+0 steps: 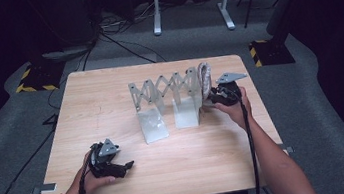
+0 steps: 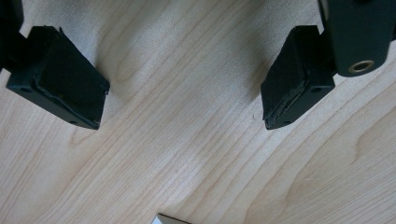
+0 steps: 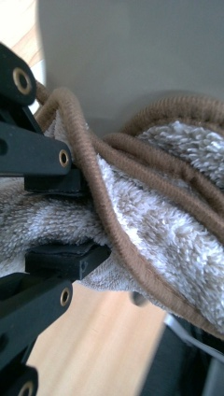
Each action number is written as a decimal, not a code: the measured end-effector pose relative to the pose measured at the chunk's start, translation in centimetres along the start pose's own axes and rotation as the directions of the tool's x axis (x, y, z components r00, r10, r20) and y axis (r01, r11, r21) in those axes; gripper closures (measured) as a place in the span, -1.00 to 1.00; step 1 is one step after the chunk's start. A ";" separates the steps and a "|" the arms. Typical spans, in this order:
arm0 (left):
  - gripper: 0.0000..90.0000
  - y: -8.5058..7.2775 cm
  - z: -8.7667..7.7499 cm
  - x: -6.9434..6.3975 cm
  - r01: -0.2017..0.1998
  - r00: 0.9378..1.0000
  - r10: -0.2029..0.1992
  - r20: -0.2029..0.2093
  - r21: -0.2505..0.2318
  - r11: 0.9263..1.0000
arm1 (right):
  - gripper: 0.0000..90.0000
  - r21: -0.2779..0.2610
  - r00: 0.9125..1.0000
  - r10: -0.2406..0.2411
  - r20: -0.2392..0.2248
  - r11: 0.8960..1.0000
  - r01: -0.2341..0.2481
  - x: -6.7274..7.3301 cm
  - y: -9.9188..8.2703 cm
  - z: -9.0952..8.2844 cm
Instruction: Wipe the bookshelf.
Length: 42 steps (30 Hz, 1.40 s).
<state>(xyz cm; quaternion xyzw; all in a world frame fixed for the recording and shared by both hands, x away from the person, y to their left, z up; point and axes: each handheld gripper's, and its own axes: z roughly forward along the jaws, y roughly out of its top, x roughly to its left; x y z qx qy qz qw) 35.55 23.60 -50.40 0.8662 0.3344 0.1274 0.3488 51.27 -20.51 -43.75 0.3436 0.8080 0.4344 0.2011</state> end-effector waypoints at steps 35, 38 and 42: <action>-0.67 0.0 0.0 0.0 0.003 1.000 -0.003 0.001 0.002 1.000 | 0.54 -0.041 0.999 -0.026 -0.030 0.999 0.024 1.0 0.6 -1.5; -0.67 0.0 0.0 0.0 0.003 1.000 -0.003 0.001 0.002 1.000 | 0.54 -0.003 0.998 -0.009 -0.058 1.000 0.009 0.9 -0.6 -0.7; -0.67 0.0 0.0 0.0 0.003 1.000 -0.003 0.000 0.002 1.000 | 0.54 0.078 0.996 -0.016 -0.092 0.997 0.023 1.5 -2.8 0.1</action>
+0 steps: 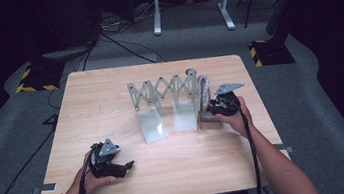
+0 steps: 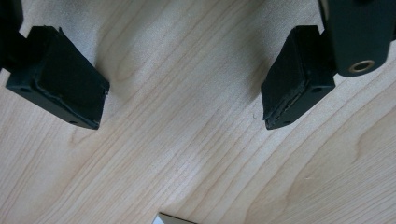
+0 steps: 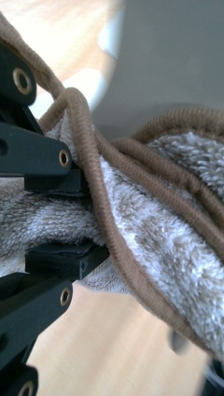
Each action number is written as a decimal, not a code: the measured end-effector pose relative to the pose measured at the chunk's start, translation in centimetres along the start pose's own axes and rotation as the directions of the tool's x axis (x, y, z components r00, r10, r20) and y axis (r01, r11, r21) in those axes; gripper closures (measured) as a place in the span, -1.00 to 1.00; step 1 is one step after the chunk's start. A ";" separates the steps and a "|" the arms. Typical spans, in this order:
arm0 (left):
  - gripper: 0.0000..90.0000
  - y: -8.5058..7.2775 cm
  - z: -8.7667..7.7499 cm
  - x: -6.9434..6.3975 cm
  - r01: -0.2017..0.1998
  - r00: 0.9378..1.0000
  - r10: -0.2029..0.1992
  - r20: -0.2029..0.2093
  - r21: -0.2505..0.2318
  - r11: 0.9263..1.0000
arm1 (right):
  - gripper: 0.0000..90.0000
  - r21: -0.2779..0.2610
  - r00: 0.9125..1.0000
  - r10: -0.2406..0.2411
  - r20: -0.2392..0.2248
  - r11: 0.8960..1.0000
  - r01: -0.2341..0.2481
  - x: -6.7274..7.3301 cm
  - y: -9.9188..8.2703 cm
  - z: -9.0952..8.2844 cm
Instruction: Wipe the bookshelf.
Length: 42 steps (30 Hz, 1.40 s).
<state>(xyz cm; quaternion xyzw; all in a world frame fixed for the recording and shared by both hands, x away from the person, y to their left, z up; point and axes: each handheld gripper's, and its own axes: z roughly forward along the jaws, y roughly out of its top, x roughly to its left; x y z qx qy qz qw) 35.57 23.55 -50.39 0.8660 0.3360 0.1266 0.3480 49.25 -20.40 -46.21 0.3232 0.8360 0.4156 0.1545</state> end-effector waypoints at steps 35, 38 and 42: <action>-0.62 3.5 -1.4 -2.1 0.061 0.997 -0.064 -0.037 -0.090 0.994 | 0.51 0.006 1.000 -0.007 0.023 1.000 0.006 1.9 -4.7 -5.8; -0.61 4.7 -1.0 -2.4 0.063 0.996 -0.068 -0.053 -0.099 0.993 | 0.51 0.007 1.000 -0.010 0.017 1.000 0.010 2.0 -4.8 -5.8; -0.58 5.8 -0.4 -2.4 0.033 0.997 -0.040 -0.066 -0.110 0.993 | 0.51 0.000 1.000 -0.016 0.006 1.000 0.016 2.3 -4.8 -5.8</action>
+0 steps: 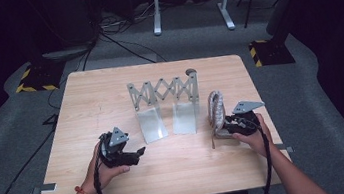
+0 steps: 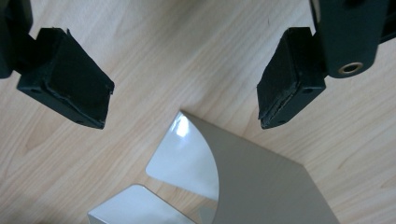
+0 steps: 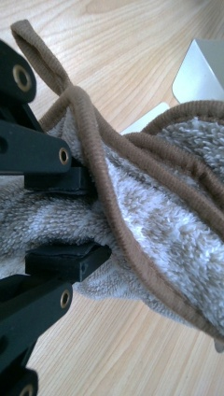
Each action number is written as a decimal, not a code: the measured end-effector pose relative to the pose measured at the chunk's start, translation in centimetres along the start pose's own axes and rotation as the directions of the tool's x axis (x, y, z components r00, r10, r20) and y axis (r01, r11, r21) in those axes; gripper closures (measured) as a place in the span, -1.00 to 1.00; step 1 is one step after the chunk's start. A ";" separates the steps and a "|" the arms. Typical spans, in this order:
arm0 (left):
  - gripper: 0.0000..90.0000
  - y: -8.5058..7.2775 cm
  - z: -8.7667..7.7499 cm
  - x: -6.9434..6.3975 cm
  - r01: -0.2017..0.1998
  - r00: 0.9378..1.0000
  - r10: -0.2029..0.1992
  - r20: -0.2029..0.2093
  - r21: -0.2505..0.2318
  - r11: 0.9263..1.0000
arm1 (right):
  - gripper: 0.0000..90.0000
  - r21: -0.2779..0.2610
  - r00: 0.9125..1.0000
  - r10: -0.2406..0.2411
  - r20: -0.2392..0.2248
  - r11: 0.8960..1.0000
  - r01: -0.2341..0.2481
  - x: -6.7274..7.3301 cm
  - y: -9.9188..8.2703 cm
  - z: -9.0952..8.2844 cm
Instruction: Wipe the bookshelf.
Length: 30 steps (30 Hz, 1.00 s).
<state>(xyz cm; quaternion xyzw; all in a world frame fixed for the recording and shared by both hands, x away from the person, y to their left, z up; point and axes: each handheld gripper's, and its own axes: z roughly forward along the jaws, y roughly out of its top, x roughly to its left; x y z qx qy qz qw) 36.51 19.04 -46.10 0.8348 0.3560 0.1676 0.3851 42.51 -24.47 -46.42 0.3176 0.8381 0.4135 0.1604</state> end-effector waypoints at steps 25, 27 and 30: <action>-0.50 3.8 3.4 0.4 0.049 0.993 -0.064 -0.097 -0.146 0.988 | 0.51 -0.015 0.999 -0.030 -0.021 0.999 0.029 0.9 0.4 0.0; -0.45 3.9 3.3 0.2 0.043 0.995 -0.056 -0.080 -0.155 0.987 | 0.51 -0.015 0.999 -0.033 -0.023 0.999 0.032 1.0 0.5 -0.1; -0.45 4.2 3.4 -0.2 0.026 0.997 -0.036 -0.064 -0.155 0.988 | 0.51 -0.021 0.999 -0.031 -0.030 0.999 0.030 1.0 0.5 -0.2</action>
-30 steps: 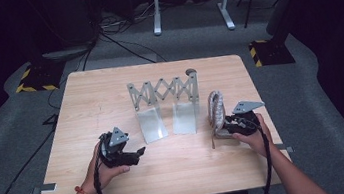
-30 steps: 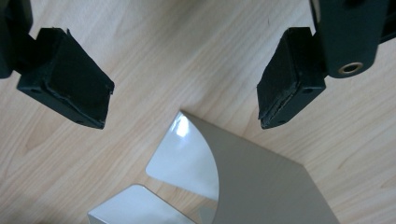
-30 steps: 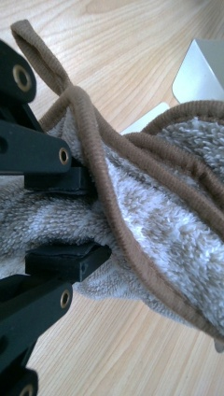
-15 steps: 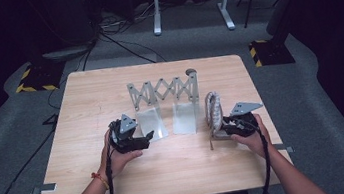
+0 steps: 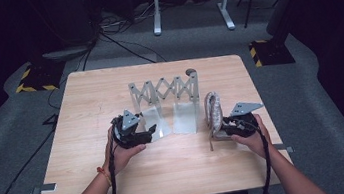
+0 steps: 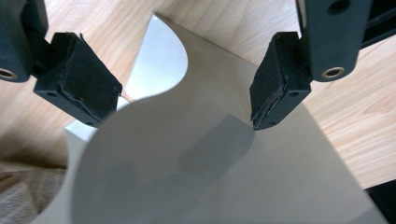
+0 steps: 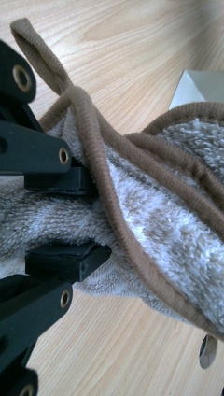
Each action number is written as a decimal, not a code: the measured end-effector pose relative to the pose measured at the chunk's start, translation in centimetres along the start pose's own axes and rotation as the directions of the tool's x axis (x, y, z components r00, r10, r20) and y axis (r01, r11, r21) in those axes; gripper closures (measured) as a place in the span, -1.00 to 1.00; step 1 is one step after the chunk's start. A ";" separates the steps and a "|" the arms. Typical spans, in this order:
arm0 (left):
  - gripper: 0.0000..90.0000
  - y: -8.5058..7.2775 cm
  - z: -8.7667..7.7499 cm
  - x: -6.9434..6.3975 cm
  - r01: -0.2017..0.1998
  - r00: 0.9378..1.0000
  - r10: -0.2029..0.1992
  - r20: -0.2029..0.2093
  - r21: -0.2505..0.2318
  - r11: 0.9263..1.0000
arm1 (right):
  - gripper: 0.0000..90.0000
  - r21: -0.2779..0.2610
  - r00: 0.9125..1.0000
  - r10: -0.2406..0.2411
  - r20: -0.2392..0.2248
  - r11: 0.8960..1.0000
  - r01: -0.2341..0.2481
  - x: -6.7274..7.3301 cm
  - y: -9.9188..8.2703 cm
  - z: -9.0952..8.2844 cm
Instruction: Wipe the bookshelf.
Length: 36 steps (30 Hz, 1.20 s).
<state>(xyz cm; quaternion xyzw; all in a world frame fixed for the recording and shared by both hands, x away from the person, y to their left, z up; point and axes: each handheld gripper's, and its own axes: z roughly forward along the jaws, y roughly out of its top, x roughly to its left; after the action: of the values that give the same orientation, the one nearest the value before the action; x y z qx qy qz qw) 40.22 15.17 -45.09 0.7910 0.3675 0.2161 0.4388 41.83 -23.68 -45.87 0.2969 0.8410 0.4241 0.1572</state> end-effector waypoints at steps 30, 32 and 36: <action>-0.48 2.5 4.6 -3.6 -0.141 0.977 0.141 0.161 -0.008 0.990 | 0.53 -0.124 0.998 -0.045 -0.049 0.991 0.039 3.8 1.7 -3.9; -0.45 2.3 4.5 -3.3 -0.131 0.976 0.130 0.174 -0.005 0.991 | 0.54 -0.128 0.997 -0.059 -0.058 0.990 0.052 4.4 2.0 -3.4; -0.49 1.5 2.8 -3.1 -0.186 0.967 0.179 0.183 0.019 0.982 | 0.54 -0.120 0.994 -0.082 -0.078 0.990 0.072 6.0 2.6 -2.3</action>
<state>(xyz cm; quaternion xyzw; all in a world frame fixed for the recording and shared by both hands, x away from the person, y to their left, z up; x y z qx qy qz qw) 40.74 10.78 -45.36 0.8456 0.2557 0.1764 0.4341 36.99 -20.10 -42.53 0.2366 0.8313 0.4783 0.1558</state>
